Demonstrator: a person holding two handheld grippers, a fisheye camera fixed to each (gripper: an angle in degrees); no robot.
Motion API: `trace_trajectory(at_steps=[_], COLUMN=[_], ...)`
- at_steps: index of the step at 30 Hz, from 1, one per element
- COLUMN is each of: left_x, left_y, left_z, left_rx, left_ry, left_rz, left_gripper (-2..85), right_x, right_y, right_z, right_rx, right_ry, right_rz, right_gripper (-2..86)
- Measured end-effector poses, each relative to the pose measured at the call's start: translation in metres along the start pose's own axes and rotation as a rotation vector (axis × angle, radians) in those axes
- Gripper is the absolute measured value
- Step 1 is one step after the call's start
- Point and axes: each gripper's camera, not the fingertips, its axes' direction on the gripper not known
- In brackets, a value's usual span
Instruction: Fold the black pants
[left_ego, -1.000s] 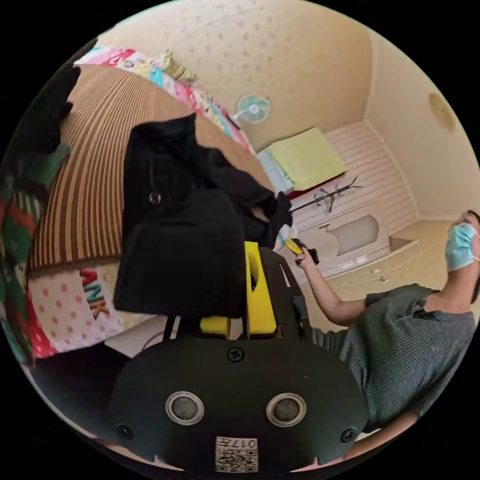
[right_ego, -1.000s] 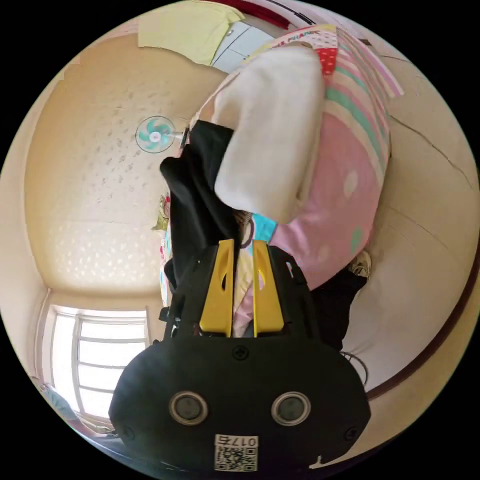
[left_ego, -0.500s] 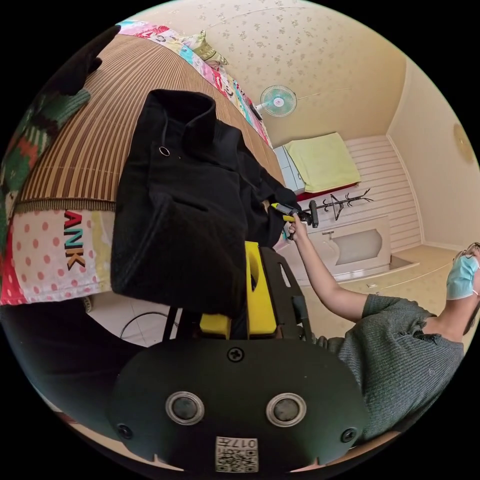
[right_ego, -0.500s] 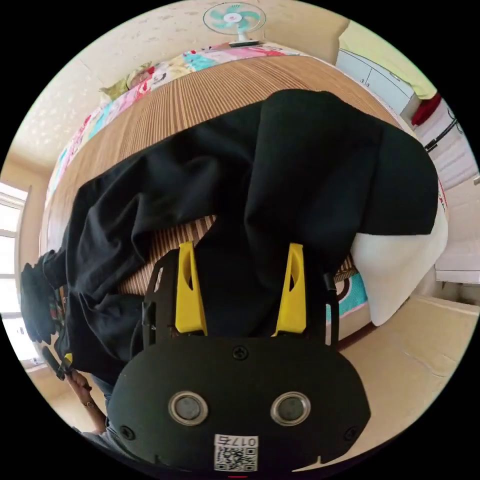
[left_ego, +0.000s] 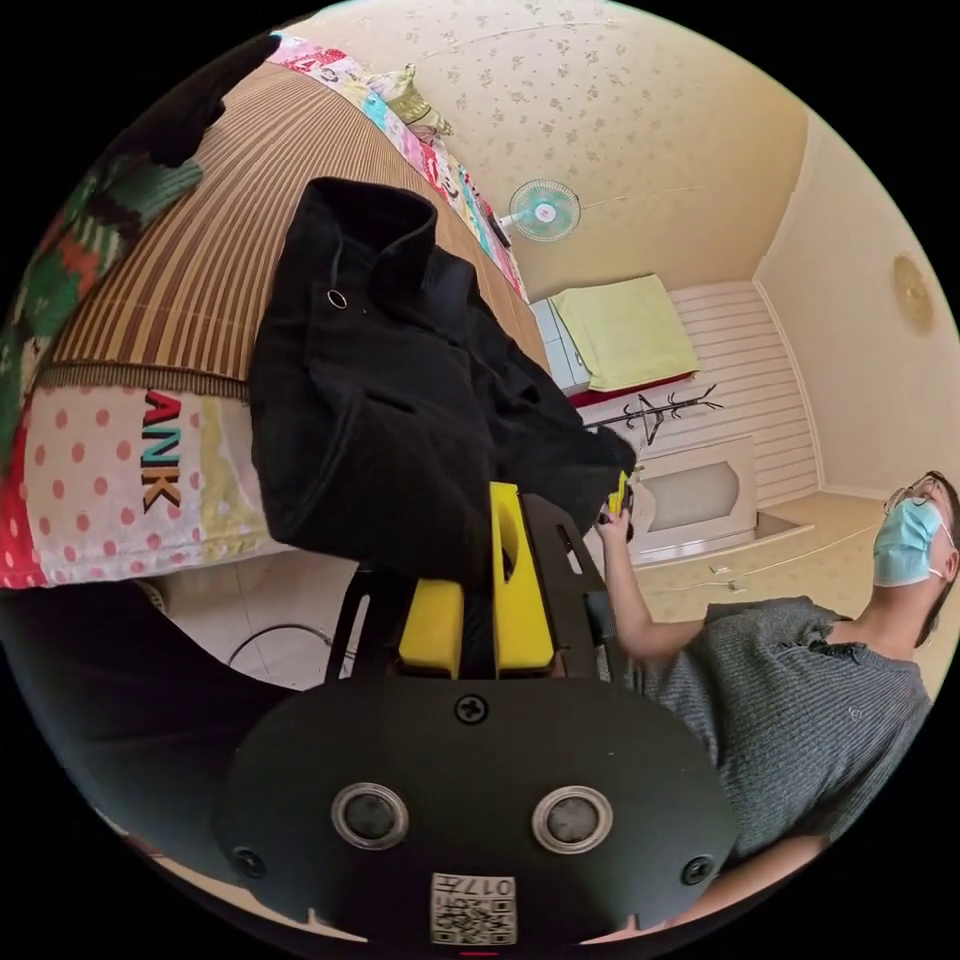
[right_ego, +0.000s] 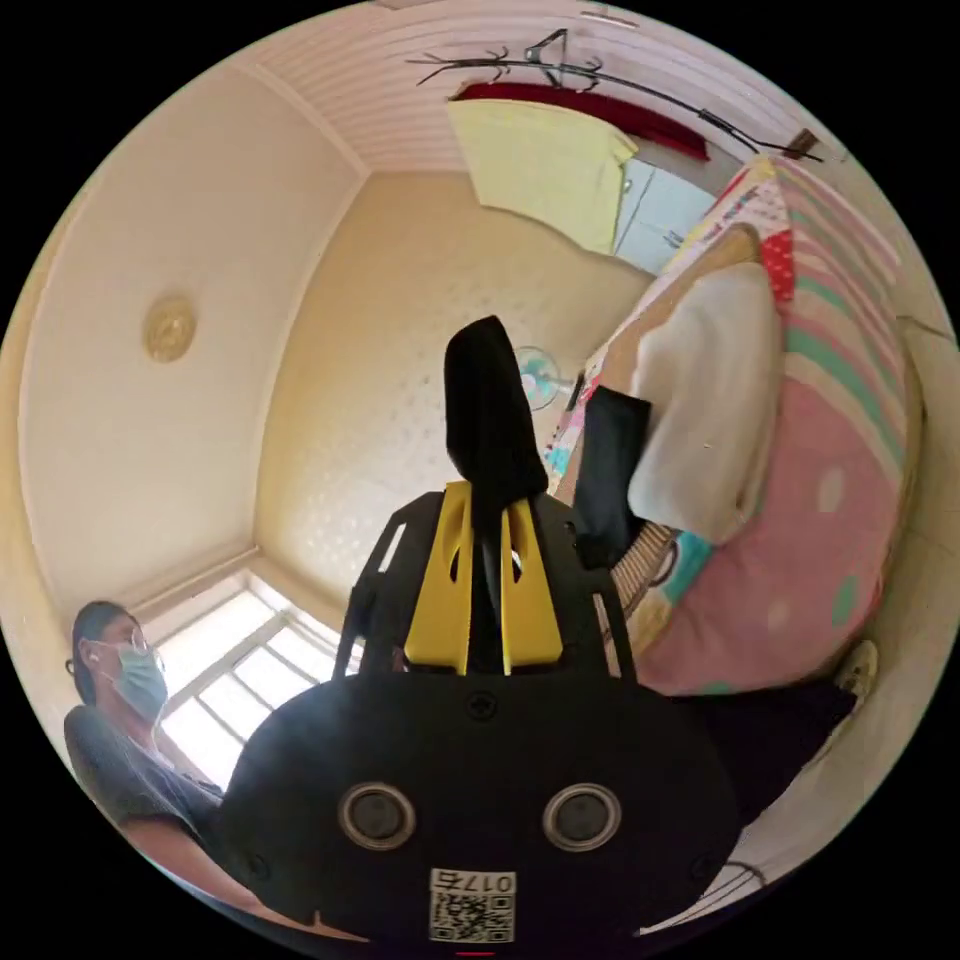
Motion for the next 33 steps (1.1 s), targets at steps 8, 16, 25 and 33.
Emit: trace_trajectory(at_steps=[8, 16, 25, 33], left_x=[0.076, 0.158, 0.166, 0.170], left_y=[-0.006, -0.003, 0.028, 0.001], left_z=[0.048, 0.100, 0.100, 0.019], left_rx=[-0.148, -0.236, -0.200, 0.068], left_ry=[-0.229, -0.431, -0.400, -0.463], left_rz=[0.212, 0.400, 0.342, 0.253], left_gripper=[3.3, 3.4, 3.4, 3.1], right_x=[0.086, 0.031, 0.088, 0.108], right_y=[0.043, 0.161, 0.412, 0.459], right_z=[-0.057, 0.257, 0.501, 0.526], right_rx=[-0.317, -1.011, -1.415, -1.327], right_ry=[0.900, 0.487, 0.744, 0.760], right_rz=[0.200, -0.379, -0.838, -0.788], right_gripper=[19.7, 20.1, 18.7, 3.5])
